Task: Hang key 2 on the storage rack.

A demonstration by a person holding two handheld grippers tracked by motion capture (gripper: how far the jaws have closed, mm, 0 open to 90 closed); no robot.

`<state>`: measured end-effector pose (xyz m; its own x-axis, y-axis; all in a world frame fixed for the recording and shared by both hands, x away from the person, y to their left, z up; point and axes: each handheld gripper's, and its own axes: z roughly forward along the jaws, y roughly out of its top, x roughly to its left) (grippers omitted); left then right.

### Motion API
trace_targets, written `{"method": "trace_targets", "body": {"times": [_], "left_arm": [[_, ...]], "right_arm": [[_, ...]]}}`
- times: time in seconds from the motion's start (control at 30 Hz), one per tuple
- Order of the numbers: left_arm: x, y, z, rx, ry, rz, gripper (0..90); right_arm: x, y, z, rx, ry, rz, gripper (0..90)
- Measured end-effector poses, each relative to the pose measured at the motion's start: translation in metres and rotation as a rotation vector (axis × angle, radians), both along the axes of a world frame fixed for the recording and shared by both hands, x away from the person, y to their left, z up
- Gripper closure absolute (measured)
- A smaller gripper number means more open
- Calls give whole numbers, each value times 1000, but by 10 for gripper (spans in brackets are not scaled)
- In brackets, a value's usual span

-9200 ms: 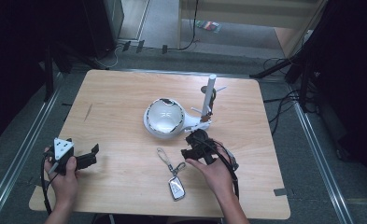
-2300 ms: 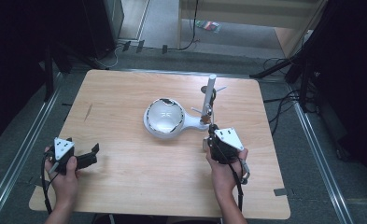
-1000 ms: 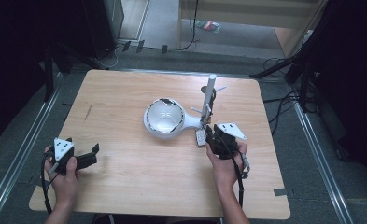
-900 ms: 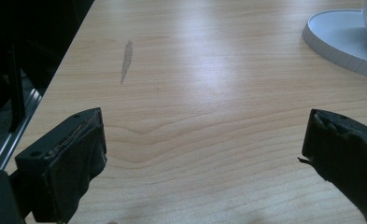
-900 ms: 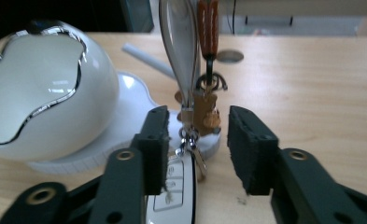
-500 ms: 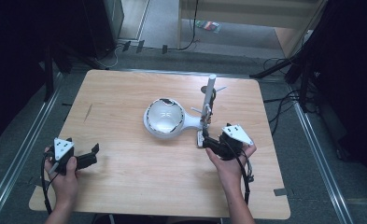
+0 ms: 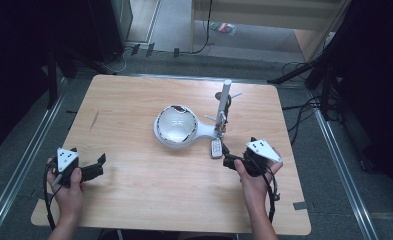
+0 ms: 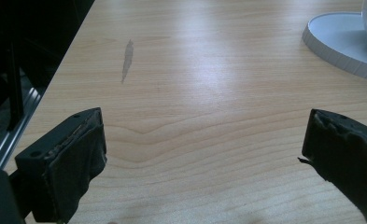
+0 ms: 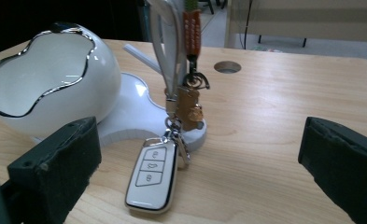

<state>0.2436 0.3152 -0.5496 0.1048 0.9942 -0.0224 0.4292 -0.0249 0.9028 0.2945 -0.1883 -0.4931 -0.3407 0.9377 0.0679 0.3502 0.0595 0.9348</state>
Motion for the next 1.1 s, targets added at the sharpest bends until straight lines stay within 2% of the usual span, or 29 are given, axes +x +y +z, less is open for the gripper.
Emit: {"method": "trace_targets", "body": {"times": [0.6,1.1], "left_arm": [[0,0,0,-1,-1,2,0],[0,0,0,-1,-3,4,0]], "right_arm": [[-13,-40,-7,-9,2,-52,0],[-25,-71,-16,-16,32,-98,0]]}}
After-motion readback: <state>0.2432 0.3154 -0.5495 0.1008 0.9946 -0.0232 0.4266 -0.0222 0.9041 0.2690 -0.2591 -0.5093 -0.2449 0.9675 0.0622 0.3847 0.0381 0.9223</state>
